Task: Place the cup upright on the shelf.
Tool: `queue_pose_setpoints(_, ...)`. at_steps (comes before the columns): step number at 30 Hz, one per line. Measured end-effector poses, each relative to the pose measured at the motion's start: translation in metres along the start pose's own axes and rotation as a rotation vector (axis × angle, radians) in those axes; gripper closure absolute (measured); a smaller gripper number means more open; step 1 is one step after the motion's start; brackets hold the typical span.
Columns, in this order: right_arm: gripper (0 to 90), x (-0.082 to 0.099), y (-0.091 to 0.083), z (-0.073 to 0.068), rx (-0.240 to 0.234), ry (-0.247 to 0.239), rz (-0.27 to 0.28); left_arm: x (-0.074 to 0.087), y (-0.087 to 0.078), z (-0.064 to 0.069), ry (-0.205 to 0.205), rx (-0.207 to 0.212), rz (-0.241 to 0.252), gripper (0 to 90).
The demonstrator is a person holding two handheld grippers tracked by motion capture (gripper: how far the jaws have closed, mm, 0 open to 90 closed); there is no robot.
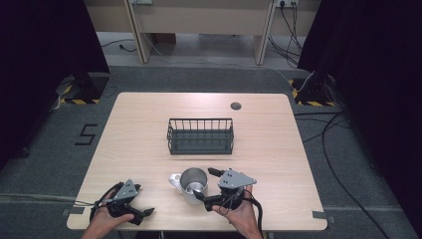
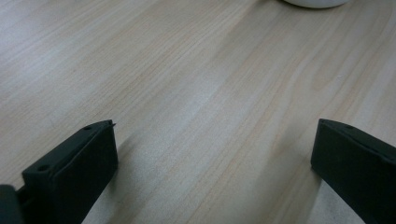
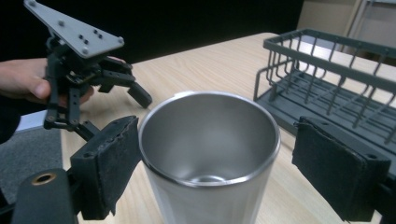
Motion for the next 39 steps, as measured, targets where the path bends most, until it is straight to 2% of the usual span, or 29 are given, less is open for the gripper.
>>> queue_pose_setpoints(4,14.9,0.007,0.003,0.0,-0.005,0.0,-0.004,0.0,0.0,0.0,0.0,0.0,0.0,0.0)
queue_pose_setpoints(5,14.1,0.009,0.005,0.001,-0.018,0.006,0.013,0.0,0.0,0.0,0.0,0.0,0.0,0.0)
queue_pose_setpoints(9,13.3,0.009,0.01,0.0,-0.031,0.001,0.028,0.0,0.0,0.0,0.0,0.0,0.0,0.0)
queue_pose_setpoints(13,7.4,0.007,0.021,-0.001,-0.033,0.008,0.031,0.0,0.0,0.0,0.0,0.0,0.0,0.0)
queue_pose_setpoints(21,3.9,0.006,0.037,-0.001,-0.037,0.004,0.027,0.0,0.0,0.0,0.0,0.0,0.0,0.0)
queue_pose_setpoints(39,5.4,0.006,0.05,0.0,-0.055,0.014,0.039,0.0,0.0,0.0,0.0,0.0,0.0,0.0)
Point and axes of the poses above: each handheld gripper's, and its own axes: y roughly forward along the jaws, x roughly out of its underside, z roughly to its right, the point moved 3 cm from there along y, roughly forward along the jaws, and after that the axes turned 3 degrees about -y, right-handed, at the moved point
